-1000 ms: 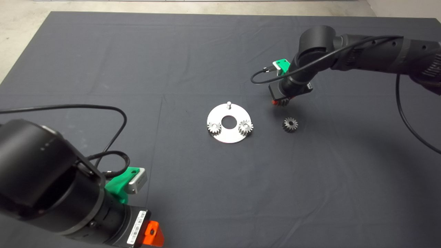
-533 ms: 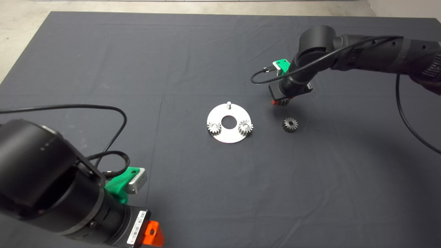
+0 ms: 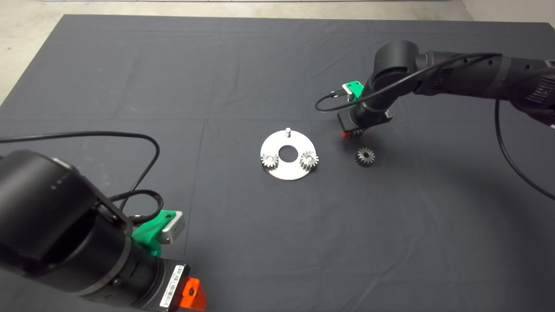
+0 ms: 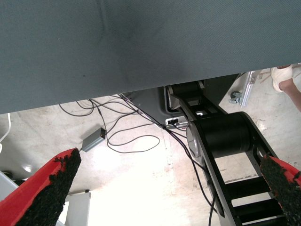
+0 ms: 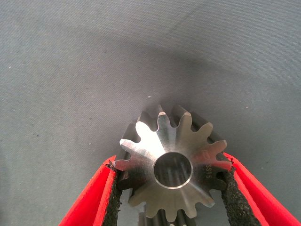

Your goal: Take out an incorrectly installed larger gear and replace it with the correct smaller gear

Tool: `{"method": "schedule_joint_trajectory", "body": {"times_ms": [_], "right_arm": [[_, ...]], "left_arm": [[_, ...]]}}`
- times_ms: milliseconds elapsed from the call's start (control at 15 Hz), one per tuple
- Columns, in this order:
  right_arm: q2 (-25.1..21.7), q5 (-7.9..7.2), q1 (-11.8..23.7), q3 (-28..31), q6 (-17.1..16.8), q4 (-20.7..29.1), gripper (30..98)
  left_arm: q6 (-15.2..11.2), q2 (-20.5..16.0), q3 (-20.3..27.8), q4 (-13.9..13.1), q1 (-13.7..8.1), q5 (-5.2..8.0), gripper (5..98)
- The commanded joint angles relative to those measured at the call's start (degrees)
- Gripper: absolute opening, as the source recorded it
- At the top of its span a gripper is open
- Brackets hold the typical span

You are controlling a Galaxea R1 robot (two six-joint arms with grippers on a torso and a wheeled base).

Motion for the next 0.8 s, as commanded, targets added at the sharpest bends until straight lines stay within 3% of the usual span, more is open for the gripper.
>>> {"method": "schedule_joint_trajectory", "body": {"times_ms": [0,600,733], "right_arm": [[-0.25,-0.25,2.41,1.22,0.07,0.60,48.3],[-0.23,-0.34,2.41,1.46,-0.02,0.60,48.5],[-0.32,-0.34,2.41,4.21,-0.10,0.52,49.7]], "left_arm": [[-0.17,-0.02,0.98,-1.12,-0.28,-0.07,98.2],[-0.25,-0.02,0.98,-1.12,-0.28,-0.07,98.2],[-0.25,-0.02,0.98,-1.12,-0.34,-0.07,98.2]]}}
